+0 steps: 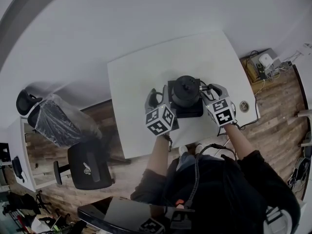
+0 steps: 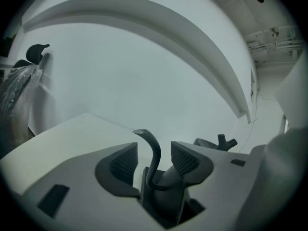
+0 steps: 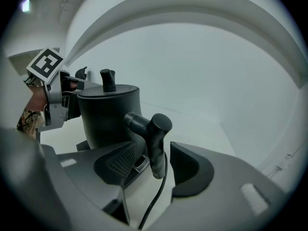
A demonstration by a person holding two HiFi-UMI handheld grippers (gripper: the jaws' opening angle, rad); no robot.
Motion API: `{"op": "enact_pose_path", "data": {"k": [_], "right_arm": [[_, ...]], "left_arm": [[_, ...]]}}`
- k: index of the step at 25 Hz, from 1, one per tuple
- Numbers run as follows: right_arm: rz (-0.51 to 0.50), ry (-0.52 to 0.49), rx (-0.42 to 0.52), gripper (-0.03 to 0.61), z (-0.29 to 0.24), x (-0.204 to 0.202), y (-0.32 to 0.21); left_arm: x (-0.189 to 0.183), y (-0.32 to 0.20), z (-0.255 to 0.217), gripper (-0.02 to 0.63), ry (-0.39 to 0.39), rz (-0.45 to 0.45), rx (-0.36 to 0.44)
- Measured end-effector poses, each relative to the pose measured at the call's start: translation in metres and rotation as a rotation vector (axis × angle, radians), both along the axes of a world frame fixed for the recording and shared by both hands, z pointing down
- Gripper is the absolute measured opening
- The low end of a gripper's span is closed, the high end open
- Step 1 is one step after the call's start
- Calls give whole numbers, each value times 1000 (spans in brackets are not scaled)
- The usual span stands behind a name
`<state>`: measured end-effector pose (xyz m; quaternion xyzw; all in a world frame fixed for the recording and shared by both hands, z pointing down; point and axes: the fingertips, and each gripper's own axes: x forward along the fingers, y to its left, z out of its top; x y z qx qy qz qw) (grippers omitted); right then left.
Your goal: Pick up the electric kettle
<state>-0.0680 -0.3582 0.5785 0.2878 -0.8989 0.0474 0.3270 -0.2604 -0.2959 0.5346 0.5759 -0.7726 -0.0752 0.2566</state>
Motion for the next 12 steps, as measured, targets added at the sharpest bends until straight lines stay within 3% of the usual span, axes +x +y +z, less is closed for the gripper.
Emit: {"op": "enact_pose_path", "data": {"k": [3, 8, 12], "right_arm": [[2, 5, -4, 186, 0, -1, -1], [-10, 10, 1, 184, 1, -1, -1], [5, 6, 17, 145, -1, 1, -2]], "left_arm": [[-7, 3, -2, 138, -12, -43, -2], [-5, 2, -1, 74, -21, -33, -7], [-2, 1, -2, 35, -42, -34, -14]]}}
